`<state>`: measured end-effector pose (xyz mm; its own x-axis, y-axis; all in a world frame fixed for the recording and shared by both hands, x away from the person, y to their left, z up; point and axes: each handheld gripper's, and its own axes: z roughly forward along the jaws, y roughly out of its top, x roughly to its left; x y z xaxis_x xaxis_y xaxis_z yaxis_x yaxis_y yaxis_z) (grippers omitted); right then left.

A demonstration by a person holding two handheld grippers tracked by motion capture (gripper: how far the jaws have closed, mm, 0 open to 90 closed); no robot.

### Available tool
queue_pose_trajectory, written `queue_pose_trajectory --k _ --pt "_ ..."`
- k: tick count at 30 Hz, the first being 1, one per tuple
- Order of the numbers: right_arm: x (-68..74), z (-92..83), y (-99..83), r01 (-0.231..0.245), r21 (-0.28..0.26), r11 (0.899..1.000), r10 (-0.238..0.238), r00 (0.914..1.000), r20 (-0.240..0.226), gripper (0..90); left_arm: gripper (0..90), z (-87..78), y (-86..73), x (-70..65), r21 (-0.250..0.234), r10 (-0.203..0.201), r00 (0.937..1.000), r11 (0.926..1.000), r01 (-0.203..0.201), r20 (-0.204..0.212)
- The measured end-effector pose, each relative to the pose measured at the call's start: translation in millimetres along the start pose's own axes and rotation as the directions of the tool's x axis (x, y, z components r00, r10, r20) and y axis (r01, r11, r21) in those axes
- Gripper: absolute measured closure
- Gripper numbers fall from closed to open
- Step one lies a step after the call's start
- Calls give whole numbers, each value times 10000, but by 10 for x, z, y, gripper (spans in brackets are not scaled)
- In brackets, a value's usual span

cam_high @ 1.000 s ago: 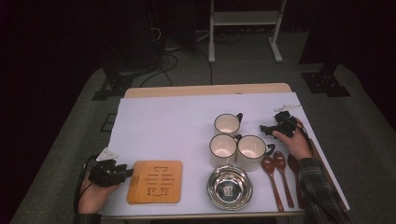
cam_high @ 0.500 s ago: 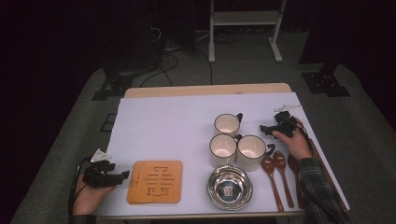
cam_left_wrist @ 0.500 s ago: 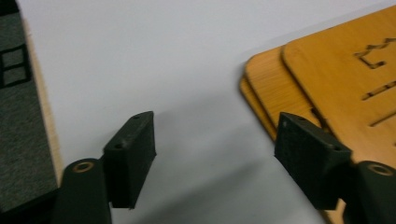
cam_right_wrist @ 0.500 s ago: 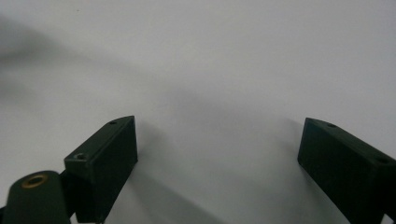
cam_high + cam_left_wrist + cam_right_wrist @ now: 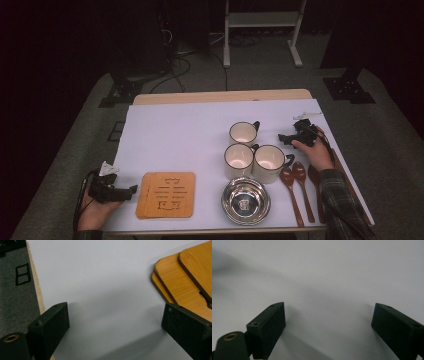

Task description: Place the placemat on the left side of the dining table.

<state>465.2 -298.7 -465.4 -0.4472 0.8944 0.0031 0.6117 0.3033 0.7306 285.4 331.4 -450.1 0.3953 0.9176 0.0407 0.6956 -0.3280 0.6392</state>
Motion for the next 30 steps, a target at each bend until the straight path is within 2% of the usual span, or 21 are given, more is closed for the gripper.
queue_pose_trajectory --k 5,10,23,27,30 --pt "-3 -1 2 -8 10 10000 8 10000 -18 105 26 9 -56 16 -381 -31 10000 9993 31 -21" --pt "-6 0 5 -24 28 10000 24 10000 -34 105 21 13 -125 17 -953 -7 10000 9954 6 -12" --pt "-18 -11 27 30 173 9998 -29 10000 -96 125 21 12 -134 9 -1031 -24 10000 9947 17 -69" --pt "-26 -39 38 32 147 9999 -31 10000 -82 213 3 16 -135 11 -1003 -102 9998 9949 86 -160" --pt "-30 -58 52 -5 163 9999 6 10000 -10 227 3 17 -136 12 -1008 -124 9998 9948 110 -140"
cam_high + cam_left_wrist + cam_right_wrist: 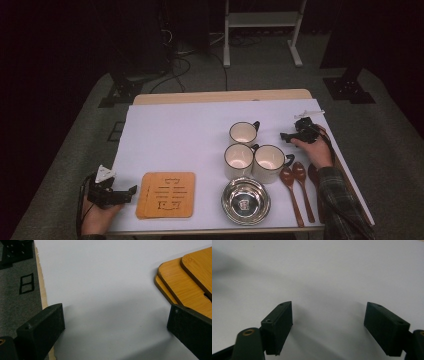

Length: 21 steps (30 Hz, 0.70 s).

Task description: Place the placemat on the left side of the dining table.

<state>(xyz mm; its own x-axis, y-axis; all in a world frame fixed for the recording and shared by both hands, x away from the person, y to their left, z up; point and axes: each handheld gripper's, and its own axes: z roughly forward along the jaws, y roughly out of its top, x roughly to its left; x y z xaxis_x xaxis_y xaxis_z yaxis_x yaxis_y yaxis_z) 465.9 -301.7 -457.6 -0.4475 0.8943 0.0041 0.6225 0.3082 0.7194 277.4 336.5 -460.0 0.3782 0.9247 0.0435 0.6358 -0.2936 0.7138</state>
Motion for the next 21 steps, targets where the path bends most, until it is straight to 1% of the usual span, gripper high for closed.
queue_pose_trajectory --k 2,4,8,11,14,21 --pt "-2 -20 15 23 -17 10000 -23 10000 57 248 3 1 1 0 1 -3 10000 10000 3 -1" --pt "0 -44 34 1 -106 9999 -1 10000 -4 257 3 1 1 1 1 -10 10000 10000 10 0" --pt "25 -93 83 105 -200 9997 -105 9999 -1 282 2 2 3 0 17 -23 10000 10000 23 -1" --pt "49 -125 119 40 -224 9997 -43 9999 -108 287 3 0 6 1 65 -6 10000 10000 6 -1" --pt "73 -159 155 68 -248 9997 -69 10000 -39 296 3 1 8 1 83 -11 10000 10000 11 -4" --pt "132 -254 242 184 -359 9992 -192 9996 -220 314 2 2 7 0 68 -29 10000 10000 29 -6"
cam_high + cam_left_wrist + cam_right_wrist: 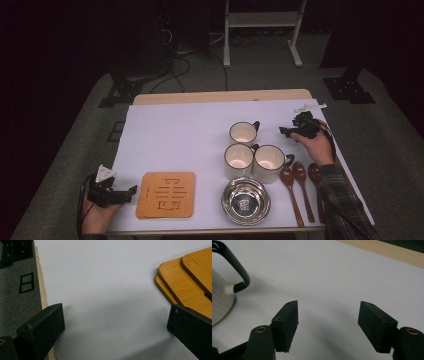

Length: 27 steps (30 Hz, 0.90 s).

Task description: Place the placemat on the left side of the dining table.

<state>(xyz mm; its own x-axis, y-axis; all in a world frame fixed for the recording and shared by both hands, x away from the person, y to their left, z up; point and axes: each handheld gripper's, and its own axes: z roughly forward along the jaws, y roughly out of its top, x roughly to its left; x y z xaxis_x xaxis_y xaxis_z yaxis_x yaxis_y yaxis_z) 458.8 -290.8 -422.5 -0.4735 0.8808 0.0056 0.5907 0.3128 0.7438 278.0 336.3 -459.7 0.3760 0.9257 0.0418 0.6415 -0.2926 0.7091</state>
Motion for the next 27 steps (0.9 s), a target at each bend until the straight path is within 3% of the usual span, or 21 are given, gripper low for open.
queue_pose_trajectory --k 15,27 --pt "100 -224 159 -26 -549 9985 -1 9988 -492 317 2 0 -2 0 -9 -16 10000 10000 16 7" --pt "230 -343 281 302 -794 9964 -377 9948 -944 335 2 0 -4 1 -22 -18 10000 10000 18 11"
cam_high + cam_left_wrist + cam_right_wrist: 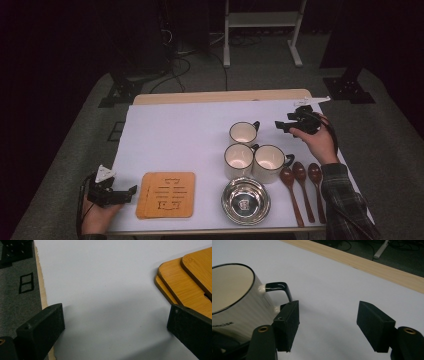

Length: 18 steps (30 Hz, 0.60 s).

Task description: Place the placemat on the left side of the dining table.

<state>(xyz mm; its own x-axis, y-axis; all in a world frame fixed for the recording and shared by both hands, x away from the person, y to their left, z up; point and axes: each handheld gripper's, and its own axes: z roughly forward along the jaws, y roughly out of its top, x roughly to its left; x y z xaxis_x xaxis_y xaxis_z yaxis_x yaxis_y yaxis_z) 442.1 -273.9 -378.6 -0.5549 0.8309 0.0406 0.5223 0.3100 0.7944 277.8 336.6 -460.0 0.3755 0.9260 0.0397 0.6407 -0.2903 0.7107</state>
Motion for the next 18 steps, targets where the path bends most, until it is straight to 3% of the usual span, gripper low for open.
queue_pose_trajectory --k 18 --pt "220 -60 127 367 -175 9992 -381 9956 -852 371 2 1 1 1 11 -7 10000 10000 7 8"
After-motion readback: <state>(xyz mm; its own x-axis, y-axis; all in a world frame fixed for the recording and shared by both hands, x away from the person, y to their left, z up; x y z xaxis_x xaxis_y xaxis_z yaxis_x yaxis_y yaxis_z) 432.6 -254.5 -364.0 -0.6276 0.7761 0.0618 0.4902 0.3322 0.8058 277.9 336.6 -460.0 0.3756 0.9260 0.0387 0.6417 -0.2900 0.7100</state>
